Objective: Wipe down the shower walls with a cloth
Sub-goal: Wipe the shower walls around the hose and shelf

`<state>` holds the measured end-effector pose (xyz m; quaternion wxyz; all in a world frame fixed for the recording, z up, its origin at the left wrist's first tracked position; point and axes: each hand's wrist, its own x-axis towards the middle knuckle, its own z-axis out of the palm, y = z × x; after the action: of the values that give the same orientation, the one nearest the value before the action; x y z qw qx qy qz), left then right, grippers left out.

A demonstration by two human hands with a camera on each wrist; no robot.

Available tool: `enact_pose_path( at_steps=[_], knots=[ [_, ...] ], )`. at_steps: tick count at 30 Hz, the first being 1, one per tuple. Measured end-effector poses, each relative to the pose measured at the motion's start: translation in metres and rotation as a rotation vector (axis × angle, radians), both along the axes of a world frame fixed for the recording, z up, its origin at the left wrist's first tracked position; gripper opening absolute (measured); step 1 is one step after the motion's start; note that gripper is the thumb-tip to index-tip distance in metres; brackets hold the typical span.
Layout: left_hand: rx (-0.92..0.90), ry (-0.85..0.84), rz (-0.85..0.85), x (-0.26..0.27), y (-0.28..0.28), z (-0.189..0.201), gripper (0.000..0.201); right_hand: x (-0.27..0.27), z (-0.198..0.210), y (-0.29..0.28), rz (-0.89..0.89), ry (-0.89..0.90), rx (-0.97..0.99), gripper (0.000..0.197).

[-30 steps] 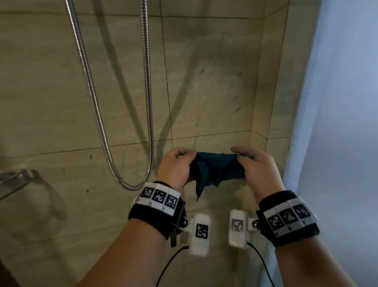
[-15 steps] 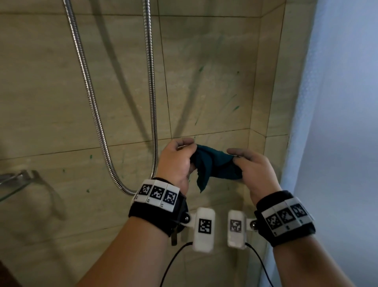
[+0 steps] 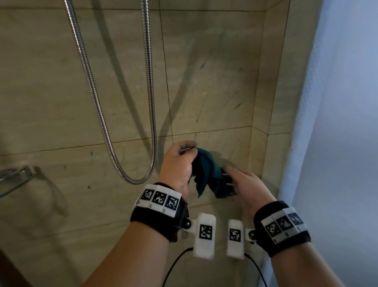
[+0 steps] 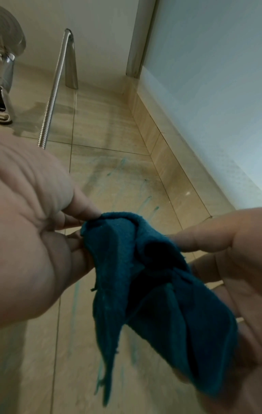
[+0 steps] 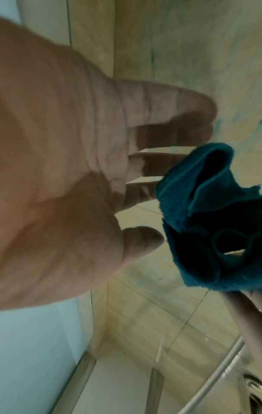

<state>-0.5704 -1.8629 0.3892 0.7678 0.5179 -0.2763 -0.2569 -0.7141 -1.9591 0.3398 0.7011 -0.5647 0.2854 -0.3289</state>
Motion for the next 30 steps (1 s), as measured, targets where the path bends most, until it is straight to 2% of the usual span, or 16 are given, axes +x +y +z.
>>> enact_pose_path(
  at_steps=[4,12,17,22,27,30],
  knots=[
    [0.014,0.009,0.012,0.001,-0.003,-0.008,0.019,-0.005,-0.005,0.004,0.102,-0.043,0.116,0.035],
    [0.082,0.015,-0.005,0.002,-0.007,-0.020,0.015,-0.010,-0.018,-0.004,0.179,-0.045,0.007,0.027],
    [0.115,-0.036,-0.004,0.005,-0.008,-0.022,0.018,-0.008,-0.018,-0.012,0.095,-0.065,0.043,0.028],
    [0.160,-0.084,-0.011,0.004,-0.009,-0.024,0.020,-0.006,-0.020,-0.021,-0.066,-0.064,-0.012,0.026],
    [0.376,-0.249,-0.049,0.009,-0.009,-0.033,0.022,-0.011,-0.015,-0.028,-0.138,-0.141,-0.028,0.025],
    [0.534,-0.346,-0.102,0.008,-0.009,-0.035,0.034,-0.013,-0.011,-0.029,-0.141,-0.188,-0.059,0.027]
  ],
)
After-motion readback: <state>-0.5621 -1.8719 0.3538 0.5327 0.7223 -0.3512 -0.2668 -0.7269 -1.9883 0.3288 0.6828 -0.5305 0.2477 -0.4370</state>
